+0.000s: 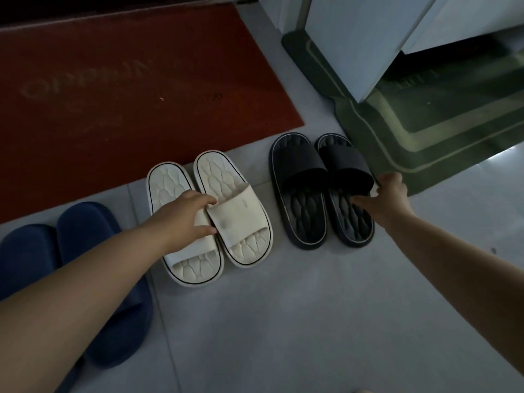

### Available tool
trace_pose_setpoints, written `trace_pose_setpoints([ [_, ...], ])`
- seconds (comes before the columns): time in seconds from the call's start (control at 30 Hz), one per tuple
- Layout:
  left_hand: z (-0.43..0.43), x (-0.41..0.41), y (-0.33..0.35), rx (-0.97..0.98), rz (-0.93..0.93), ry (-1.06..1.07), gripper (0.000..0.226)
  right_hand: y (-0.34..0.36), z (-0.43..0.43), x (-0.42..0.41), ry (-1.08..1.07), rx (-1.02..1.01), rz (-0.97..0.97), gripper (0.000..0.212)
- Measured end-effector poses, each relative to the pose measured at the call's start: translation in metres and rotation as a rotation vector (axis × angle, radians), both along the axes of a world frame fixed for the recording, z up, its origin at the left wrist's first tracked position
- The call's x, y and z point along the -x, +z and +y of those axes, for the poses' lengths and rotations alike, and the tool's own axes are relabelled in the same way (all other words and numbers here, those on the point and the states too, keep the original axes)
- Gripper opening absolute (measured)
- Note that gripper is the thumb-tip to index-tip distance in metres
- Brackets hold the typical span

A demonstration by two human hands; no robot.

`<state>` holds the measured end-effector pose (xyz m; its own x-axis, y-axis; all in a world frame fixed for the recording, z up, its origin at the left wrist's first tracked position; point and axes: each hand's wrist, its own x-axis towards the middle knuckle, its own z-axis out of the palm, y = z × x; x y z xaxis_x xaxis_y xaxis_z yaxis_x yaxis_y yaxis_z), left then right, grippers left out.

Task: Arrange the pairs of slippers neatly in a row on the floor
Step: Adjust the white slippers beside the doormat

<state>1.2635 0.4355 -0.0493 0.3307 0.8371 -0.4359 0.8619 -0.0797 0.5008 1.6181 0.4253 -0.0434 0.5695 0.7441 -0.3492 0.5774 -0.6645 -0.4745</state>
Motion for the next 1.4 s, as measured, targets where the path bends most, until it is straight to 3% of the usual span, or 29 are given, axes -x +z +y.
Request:
trace_pose_setpoints([
  [0.1,-0.004,0.002,-0.001,-0.015,0.020,0.015,0.063,-0.009,0.008,-0.002,0.059,-0.012,0.003,0.082],
  [0.23,-0.006,0.001,0.001,-0.052,0.012,0.076,0.059,-0.012,0.024,0.017,0.220,-0.036,-0.100,0.084],
  [0.4,-0.008,-0.002,0.001,-0.040,-0.006,0.073,0.056,-0.016,0.037,0.041,0.225,-0.081,-0.165,0.063],
  [0.53,-0.012,-0.001,0.000,-0.052,-0.010,0.078,0.057,-0.023,0.040,0.040,0.386,-0.186,-0.219,0.042],
  [0.7,-0.013,0.000,-0.002,-0.042,-0.007,0.078,0.059,-0.023,0.053,0.035,0.452,-0.256,-0.178,0.039],
  [0.93,-0.012,-0.001,0.000,-0.027,0.009,0.072,0.056,-0.008,0.066,0.031,0.450,-0.177,-0.181,0.052],
  [1.07,-0.010,-0.001,0.000,-0.019,0.032,0.101,0.058,0.007,0.061,0.043,0.417,0.011,-0.304,0.072],
  [1.17,-0.007,-0.004,-0.005,0.017,0.059,0.090,0.057,0.021,0.052,0.057,0.500,-0.014,-0.368,0.075],
  [1.33,-0.002,-0.016,-0.009,0.082,0.035,0.125,0.044,0.037,0.037,0.077,0.613,-0.099,-0.110,0.073],
  [1.4,0.000,-0.017,-0.004,0.055,0.072,0.047,0.036,0.043,0.033,0.081,0.632,-0.099,-0.022,0.073],
])
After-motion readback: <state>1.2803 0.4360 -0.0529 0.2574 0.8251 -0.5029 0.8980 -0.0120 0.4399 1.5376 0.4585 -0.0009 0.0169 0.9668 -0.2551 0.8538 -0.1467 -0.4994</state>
